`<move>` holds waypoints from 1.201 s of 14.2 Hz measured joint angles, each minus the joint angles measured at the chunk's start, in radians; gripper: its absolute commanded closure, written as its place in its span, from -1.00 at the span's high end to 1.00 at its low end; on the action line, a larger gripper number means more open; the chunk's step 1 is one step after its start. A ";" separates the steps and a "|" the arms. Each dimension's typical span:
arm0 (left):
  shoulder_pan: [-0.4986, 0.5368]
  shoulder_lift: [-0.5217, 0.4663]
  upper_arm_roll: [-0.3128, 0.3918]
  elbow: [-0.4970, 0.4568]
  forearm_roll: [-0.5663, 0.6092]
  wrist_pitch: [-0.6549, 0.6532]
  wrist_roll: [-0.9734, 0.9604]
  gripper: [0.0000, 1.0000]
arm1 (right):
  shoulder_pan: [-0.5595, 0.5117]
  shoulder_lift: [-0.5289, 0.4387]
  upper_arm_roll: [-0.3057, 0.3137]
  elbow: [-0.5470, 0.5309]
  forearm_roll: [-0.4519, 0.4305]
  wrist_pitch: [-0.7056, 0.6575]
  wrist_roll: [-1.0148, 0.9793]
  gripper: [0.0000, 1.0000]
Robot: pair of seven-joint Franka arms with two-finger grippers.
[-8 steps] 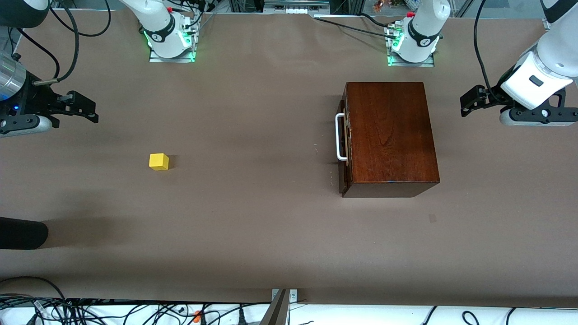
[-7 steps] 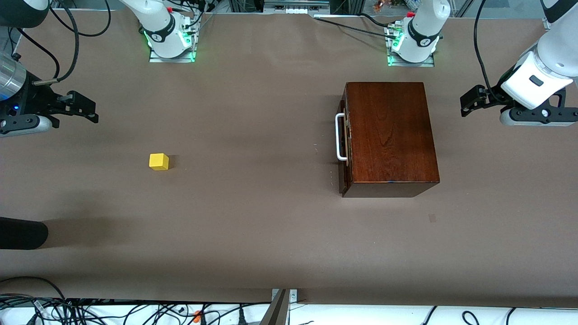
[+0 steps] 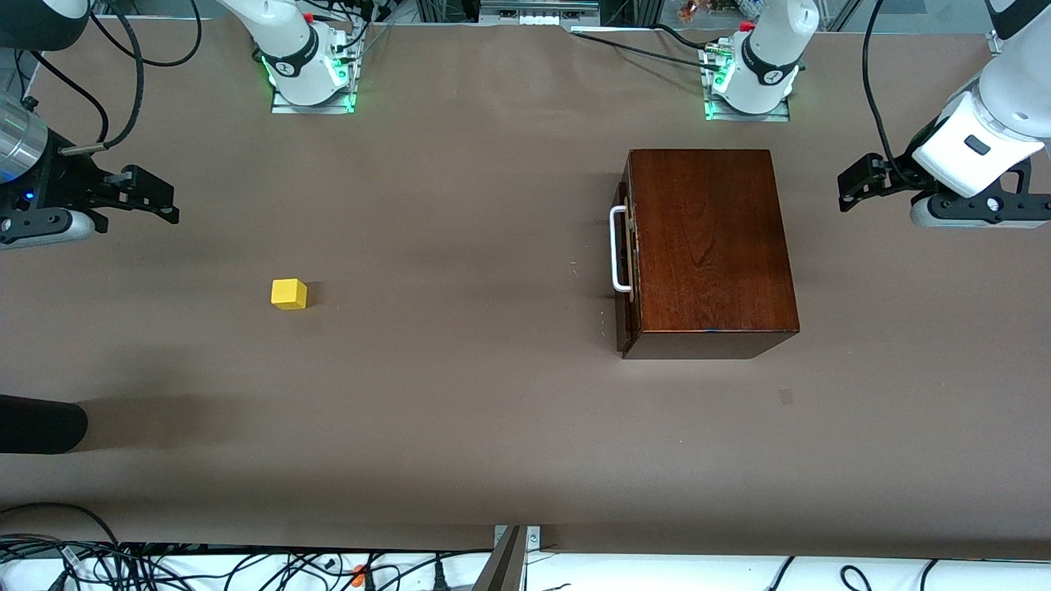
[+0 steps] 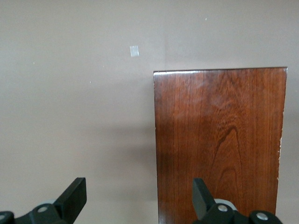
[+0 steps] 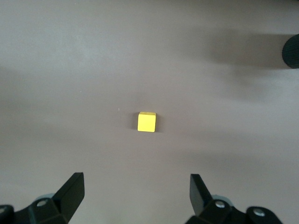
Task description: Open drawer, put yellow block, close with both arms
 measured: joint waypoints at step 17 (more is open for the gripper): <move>-0.219 0.176 -0.043 0.002 -0.001 0.099 -0.073 1.00 | 0.001 0.000 0.005 0.001 0.000 -0.007 0.000 1.00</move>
